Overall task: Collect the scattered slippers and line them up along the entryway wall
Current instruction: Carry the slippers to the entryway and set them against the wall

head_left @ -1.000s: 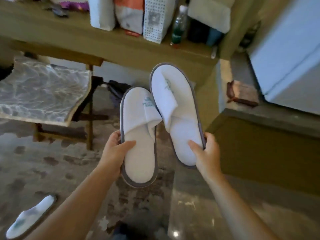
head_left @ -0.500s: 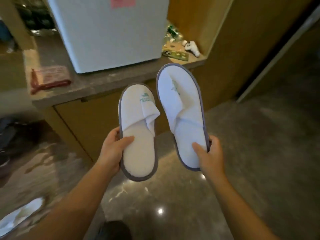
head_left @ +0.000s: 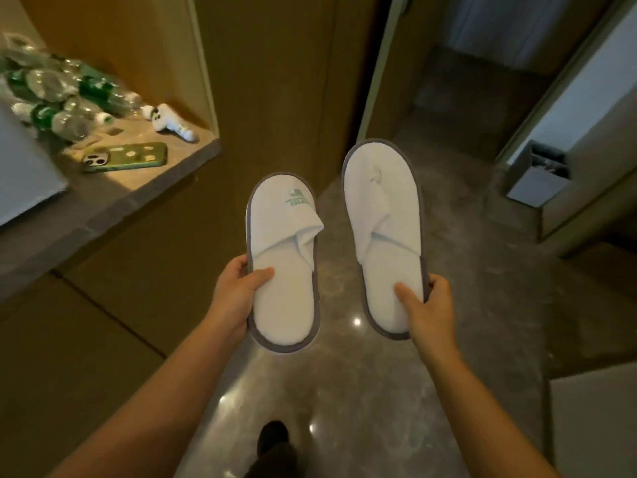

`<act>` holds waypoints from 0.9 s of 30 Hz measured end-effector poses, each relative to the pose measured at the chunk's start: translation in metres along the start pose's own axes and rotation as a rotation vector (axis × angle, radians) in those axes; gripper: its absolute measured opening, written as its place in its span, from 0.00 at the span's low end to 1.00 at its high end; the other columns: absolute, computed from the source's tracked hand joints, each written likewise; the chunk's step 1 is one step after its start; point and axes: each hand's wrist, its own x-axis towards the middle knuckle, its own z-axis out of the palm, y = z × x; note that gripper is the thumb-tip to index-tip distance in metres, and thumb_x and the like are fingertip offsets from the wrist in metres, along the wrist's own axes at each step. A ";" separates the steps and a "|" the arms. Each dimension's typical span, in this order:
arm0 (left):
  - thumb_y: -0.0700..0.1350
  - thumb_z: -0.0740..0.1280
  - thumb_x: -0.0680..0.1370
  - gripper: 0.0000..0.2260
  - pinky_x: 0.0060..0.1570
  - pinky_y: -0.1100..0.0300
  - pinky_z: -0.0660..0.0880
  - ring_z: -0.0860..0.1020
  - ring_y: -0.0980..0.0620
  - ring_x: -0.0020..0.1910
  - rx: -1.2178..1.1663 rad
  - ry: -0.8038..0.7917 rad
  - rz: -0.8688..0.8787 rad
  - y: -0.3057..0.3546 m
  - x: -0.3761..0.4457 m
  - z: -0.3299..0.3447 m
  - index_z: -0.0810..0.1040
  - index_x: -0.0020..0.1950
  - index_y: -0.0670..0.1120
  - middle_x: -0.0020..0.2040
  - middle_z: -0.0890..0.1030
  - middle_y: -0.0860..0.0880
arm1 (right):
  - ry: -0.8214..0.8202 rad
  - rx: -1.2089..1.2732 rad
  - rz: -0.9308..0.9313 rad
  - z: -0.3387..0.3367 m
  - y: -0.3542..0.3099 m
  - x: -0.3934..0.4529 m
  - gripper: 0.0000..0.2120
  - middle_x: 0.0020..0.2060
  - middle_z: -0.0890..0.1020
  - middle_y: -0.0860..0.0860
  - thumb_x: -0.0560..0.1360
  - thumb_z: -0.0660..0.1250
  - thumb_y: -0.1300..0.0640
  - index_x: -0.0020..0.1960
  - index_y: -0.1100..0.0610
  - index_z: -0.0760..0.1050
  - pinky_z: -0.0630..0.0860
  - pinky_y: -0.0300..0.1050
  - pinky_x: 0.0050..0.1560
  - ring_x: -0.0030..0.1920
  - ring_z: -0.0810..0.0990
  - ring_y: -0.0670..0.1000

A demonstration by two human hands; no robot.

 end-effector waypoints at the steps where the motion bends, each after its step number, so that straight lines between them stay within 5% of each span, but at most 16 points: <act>1: 0.39 0.66 0.72 0.11 0.36 0.54 0.74 0.77 0.47 0.45 0.002 -0.019 -0.003 0.005 0.017 0.016 0.71 0.53 0.45 0.47 0.78 0.47 | 0.019 -0.004 0.005 -0.003 -0.001 0.017 0.12 0.44 0.73 0.51 0.70 0.67 0.64 0.49 0.57 0.65 0.67 0.35 0.34 0.42 0.73 0.49; 6: 0.39 0.65 0.72 0.10 0.36 0.56 0.74 0.78 0.48 0.45 0.025 -0.098 -0.029 0.018 0.083 0.090 0.72 0.52 0.46 0.47 0.79 0.48 | 0.069 -0.029 0.031 -0.010 0.006 0.096 0.12 0.40 0.72 0.48 0.70 0.67 0.64 0.48 0.57 0.66 0.66 0.32 0.33 0.38 0.72 0.45; 12: 0.38 0.65 0.72 0.05 0.35 0.58 0.74 0.79 0.50 0.42 0.000 -0.060 -0.028 0.011 0.151 0.166 0.75 0.45 0.48 0.44 0.80 0.48 | -0.048 -0.058 0.031 -0.016 0.025 0.210 0.13 0.45 0.74 0.53 0.70 0.67 0.63 0.52 0.62 0.68 0.68 0.42 0.42 0.45 0.73 0.50; 16: 0.39 0.65 0.73 0.05 0.35 0.57 0.74 0.78 0.50 0.42 -0.087 0.109 -0.033 0.000 0.189 0.216 0.76 0.42 0.48 0.44 0.80 0.47 | -0.200 -0.107 -0.026 -0.017 0.037 0.306 0.15 0.47 0.73 0.53 0.70 0.67 0.62 0.55 0.63 0.67 0.67 0.35 0.35 0.46 0.72 0.50; 19: 0.39 0.65 0.73 0.04 0.31 0.59 0.76 0.79 0.50 0.39 -0.163 0.248 -0.082 -0.009 0.204 0.244 0.77 0.42 0.47 0.42 0.81 0.47 | -0.344 -0.138 -0.012 -0.007 0.038 0.364 0.15 0.49 0.72 0.52 0.71 0.67 0.61 0.55 0.61 0.66 0.70 0.42 0.42 0.47 0.72 0.51; 23: 0.40 0.65 0.73 0.03 0.33 0.56 0.74 0.79 0.48 0.42 -0.203 0.425 -0.142 -0.020 0.220 0.253 0.76 0.42 0.48 0.43 0.80 0.47 | -0.543 -0.173 -0.007 0.024 0.043 0.411 0.14 0.48 0.72 0.50 0.71 0.66 0.58 0.51 0.53 0.63 0.72 0.37 0.38 0.43 0.73 0.47; 27: 0.40 0.64 0.73 0.03 0.33 0.57 0.74 0.79 0.48 0.40 -0.255 0.531 -0.183 -0.038 0.245 0.242 0.76 0.45 0.45 0.42 0.80 0.46 | -0.662 -0.275 -0.022 0.070 0.060 0.443 0.15 0.50 0.72 0.50 0.71 0.67 0.56 0.55 0.56 0.65 0.73 0.44 0.46 0.49 0.73 0.50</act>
